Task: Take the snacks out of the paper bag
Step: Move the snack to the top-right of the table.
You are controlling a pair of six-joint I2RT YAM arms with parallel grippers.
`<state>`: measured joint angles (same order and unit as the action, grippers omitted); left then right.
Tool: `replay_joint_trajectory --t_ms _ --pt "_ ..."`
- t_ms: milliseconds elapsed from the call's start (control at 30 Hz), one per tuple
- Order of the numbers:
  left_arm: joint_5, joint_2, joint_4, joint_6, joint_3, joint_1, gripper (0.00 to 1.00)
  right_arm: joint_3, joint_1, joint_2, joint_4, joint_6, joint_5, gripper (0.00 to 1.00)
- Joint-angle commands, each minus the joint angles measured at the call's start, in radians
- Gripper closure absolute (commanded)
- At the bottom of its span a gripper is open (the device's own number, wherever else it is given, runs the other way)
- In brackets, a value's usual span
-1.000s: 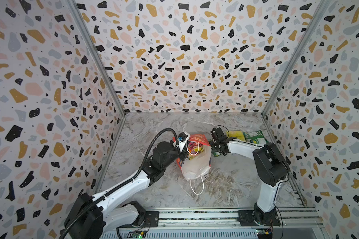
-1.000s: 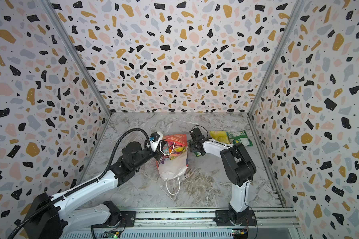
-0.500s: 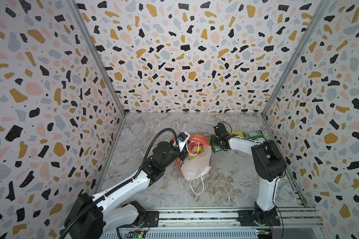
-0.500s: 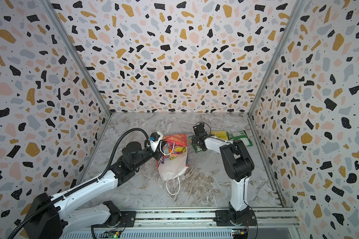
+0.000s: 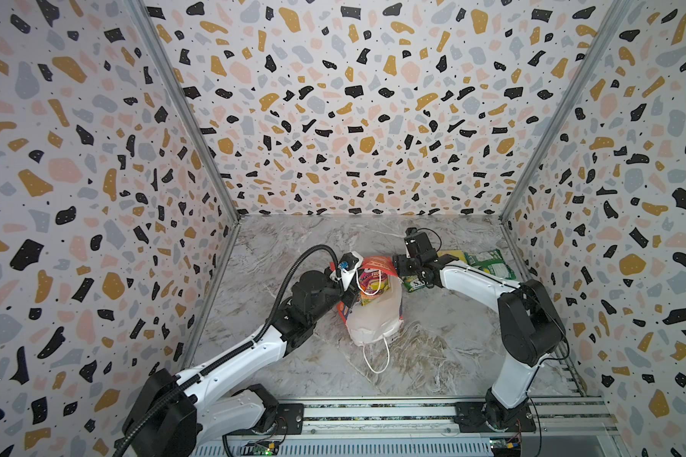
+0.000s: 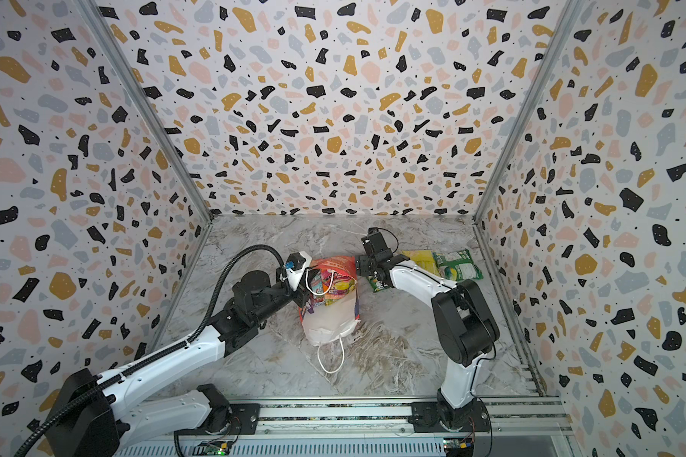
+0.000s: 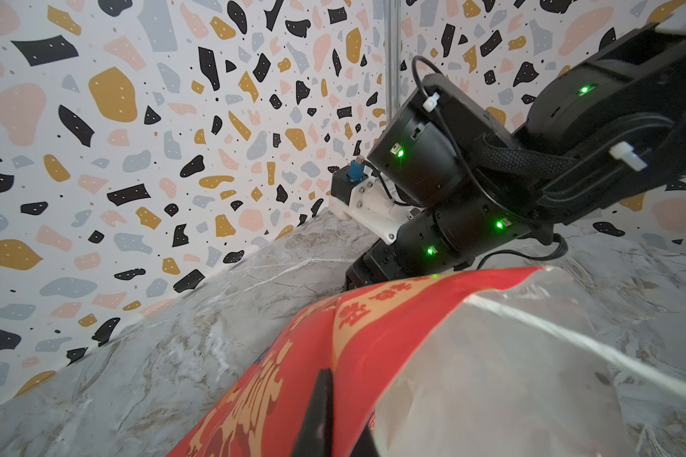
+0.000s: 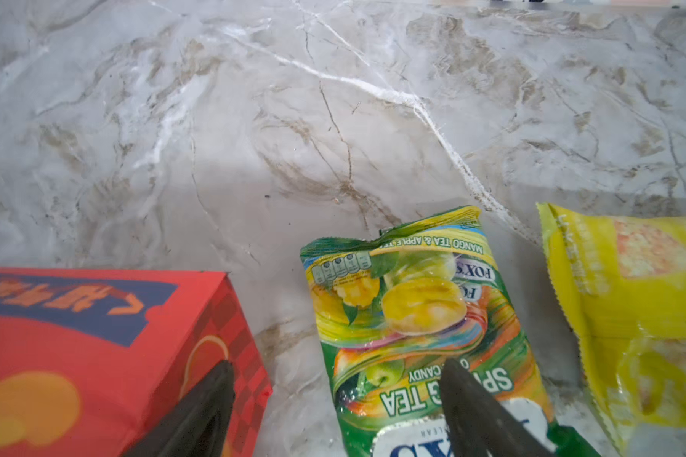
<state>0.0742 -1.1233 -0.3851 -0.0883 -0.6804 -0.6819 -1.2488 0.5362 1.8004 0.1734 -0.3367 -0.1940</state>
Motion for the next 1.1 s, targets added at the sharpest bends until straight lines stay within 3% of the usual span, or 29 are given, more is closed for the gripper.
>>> replay_joint_trajectory --t_ms 0,500,600,833,1067 --pt "0.019 0.000 -0.034 0.014 0.006 -0.005 1.00 -0.009 -0.001 0.024 0.105 0.062 -0.061 0.17" --pt "0.027 -0.006 -0.035 0.013 0.004 -0.005 1.00 -0.071 -0.005 0.179 0.129 0.080 -0.066 0.30" --pt "0.028 -0.009 -0.037 0.013 0.005 -0.005 1.00 -0.097 -0.011 0.199 0.141 0.016 -0.076 0.34" --pt "0.050 -0.017 -0.039 0.009 0.004 -0.005 1.00 -0.072 -0.078 0.189 0.039 -0.165 0.053 0.45" --pt "0.064 -0.022 -0.046 0.008 0.005 -0.005 1.00 -0.097 -0.092 0.205 0.031 -0.223 0.012 0.46"
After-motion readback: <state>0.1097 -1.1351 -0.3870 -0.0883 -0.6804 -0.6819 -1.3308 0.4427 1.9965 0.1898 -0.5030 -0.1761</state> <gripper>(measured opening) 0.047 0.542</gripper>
